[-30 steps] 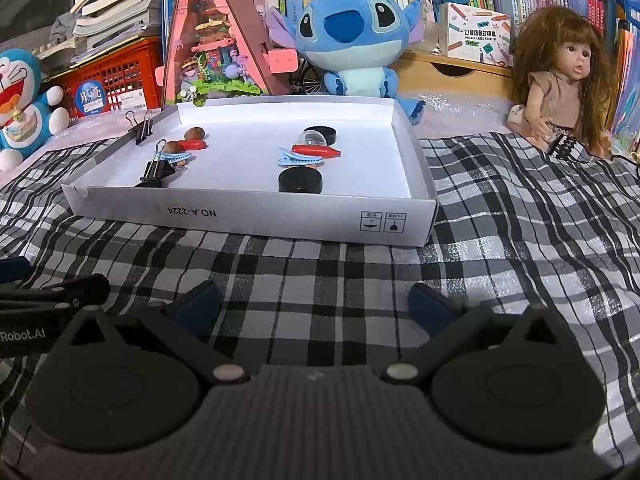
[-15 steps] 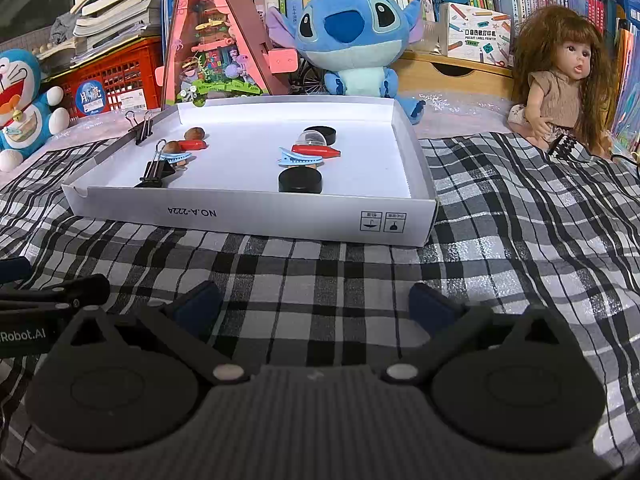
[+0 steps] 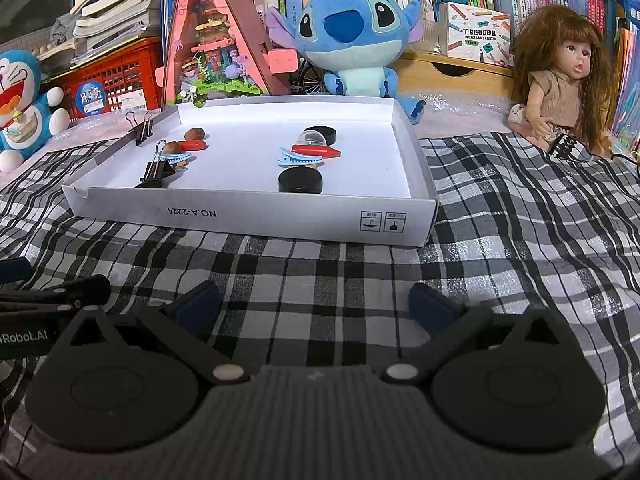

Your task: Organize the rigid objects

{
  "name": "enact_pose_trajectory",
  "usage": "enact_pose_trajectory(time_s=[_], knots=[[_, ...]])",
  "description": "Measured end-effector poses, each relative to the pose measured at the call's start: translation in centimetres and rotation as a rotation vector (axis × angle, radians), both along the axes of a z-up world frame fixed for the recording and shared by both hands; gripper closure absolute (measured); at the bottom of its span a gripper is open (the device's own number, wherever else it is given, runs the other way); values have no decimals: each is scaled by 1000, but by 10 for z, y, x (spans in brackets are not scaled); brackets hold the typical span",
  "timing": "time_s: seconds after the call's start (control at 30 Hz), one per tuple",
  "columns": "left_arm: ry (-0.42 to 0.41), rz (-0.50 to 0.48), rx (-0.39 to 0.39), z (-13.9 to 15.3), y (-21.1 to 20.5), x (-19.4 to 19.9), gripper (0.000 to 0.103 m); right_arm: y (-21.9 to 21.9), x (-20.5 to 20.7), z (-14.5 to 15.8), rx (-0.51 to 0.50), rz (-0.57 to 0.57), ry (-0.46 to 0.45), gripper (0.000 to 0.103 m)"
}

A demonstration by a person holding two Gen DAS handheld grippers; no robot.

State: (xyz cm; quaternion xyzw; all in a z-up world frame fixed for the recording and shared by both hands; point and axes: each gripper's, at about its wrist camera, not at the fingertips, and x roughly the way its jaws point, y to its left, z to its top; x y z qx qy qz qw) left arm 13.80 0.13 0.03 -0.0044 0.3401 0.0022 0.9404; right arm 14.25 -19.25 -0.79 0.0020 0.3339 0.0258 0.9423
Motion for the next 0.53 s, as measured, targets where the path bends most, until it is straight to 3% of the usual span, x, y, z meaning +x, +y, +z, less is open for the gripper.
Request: enact_pose_trajectory(time_s=[0.53], knots=[[1, 2, 5, 0, 0, 0, 0, 0, 0, 0, 0, 0, 0, 0]])
